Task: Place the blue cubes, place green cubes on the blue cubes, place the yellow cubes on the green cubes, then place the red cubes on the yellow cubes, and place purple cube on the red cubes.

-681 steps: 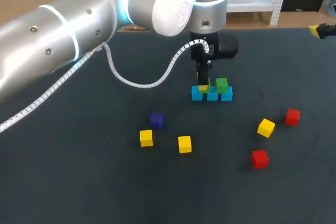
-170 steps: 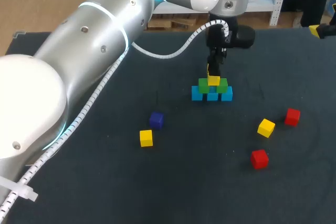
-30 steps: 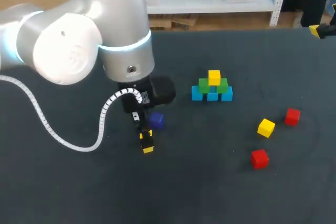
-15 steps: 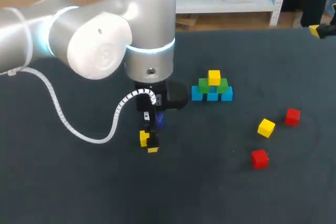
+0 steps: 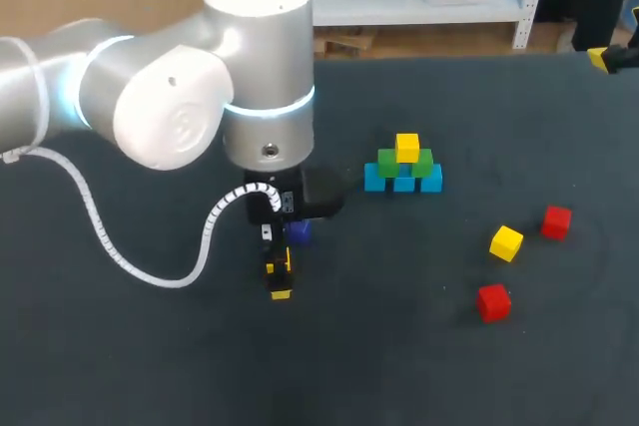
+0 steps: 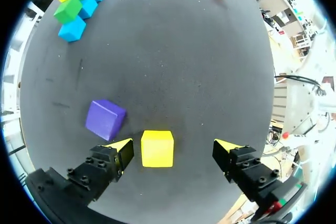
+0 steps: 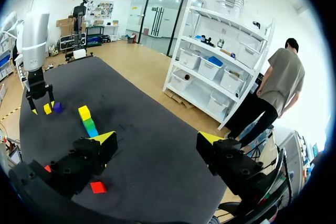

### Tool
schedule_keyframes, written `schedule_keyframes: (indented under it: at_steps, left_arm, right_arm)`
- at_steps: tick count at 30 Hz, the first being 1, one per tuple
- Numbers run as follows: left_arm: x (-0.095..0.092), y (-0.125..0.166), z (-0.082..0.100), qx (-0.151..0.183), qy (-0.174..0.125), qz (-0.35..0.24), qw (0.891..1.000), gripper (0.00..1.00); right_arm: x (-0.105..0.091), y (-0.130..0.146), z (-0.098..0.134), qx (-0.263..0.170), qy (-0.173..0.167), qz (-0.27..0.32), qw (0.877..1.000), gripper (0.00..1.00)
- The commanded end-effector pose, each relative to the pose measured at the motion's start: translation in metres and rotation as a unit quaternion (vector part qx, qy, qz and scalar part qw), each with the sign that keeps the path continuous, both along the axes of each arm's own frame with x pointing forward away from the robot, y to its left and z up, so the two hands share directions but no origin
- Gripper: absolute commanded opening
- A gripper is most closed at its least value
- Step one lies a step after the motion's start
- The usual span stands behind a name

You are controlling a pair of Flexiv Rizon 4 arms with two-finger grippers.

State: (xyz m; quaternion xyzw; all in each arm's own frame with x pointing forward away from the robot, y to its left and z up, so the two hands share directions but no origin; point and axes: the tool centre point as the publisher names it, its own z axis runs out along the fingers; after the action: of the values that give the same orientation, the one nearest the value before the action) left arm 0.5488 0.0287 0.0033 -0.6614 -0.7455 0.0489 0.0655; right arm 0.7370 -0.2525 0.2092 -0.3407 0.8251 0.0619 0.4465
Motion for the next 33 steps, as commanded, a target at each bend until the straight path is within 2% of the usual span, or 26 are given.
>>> schedule_keyframes:
  at_steps: [1, 2, 3, 4, 7, 8, 9, 10, 20, 22, 27, 30, 33]
  left_arm:
    - [-0.004, 0.006, -0.001, -0.005, -0.006, 0.001, 1.000, 1.00]
    - [-0.004, 0.005, -0.002, -0.006, -0.006, 0.001, 1.000, 0.93]
    - [-0.003, 0.005, -0.003, -0.006, -0.006, 0.002, 1.000, 0.82]
    - [-0.003, 0.005, -0.004, -0.004, -0.005, 0.003, 1.000, 0.45]
    - [-0.003, 0.006, -0.004, -0.004, -0.005, 0.004, 1.000, 0.16]
    - [-0.003, 0.006, -0.004, -0.004, -0.005, 0.004, 1.000, 0.13]
    - [-0.003, 0.006, -0.004, -0.004, -0.005, 0.004, 1.000, 0.04]
    - [-0.003, 0.006, -0.004, -0.005, -0.006, 0.004, 1.000, 0.00]
    - [0.000, 0.004, 0.005, -0.013, -0.014, -0.003, 1.000, 0.00]
    - [0.000, 0.002, 0.014, -0.042, -0.014, -0.006, 0.999, 0.00]
    - [0.002, -0.005, 0.038, -0.063, -0.009, -0.013, 0.998, 0.00]
    - [0.006, -0.012, 0.056, -0.060, -0.013, -0.027, 0.998, 0.00]
    - [0.010, -0.015, 0.067, -0.040, -0.001, -0.031, 0.999, 0.00]
  right_arm:
    - [0.003, -0.002, -0.001, 0.003, 0.001, 0.004, 1.000, 1.00]
    - [0.003, -0.002, -0.001, 0.003, 0.001, 0.004, 1.000, 1.00]
    - [0.003, -0.002, -0.001, 0.003, 0.001, 0.004, 1.000, 1.00]
    - [0.003, -0.002, -0.001, 0.003, 0.001, 0.004, 1.000, 1.00]
    - [0.003, -0.002, -0.001, 0.003, 0.001, 0.004, 1.000, 1.00]
    - [0.003, -0.002, -0.001, 0.003, 0.001, 0.004, 1.000, 1.00]
    - [0.003, -0.002, -0.001, 0.003, 0.001, 0.004, 1.000, 1.00]
    - [0.003, -0.002, -0.001, 0.003, 0.001, 0.004, 1.000, 1.00]
    - [0.003, -0.002, -0.001, 0.003, 0.001, 0.004, 1.000, 1.00]
    - [0.003, -0.002, -0.001, 0.003, 0.001, 0.004, 1.000, 1.00]
    - [0.003, -0.002, -0.001, 0.003, 0.001, 0.004, 1.000, 1.00]
    - [0.003, -0.002, -0.001, 0.003, 0.001, 0.004, 1.000, 1.00]
    - [0.003, -0.002, -0.001, 0.003, 0.001, 0.004, 1.000, 1.00]
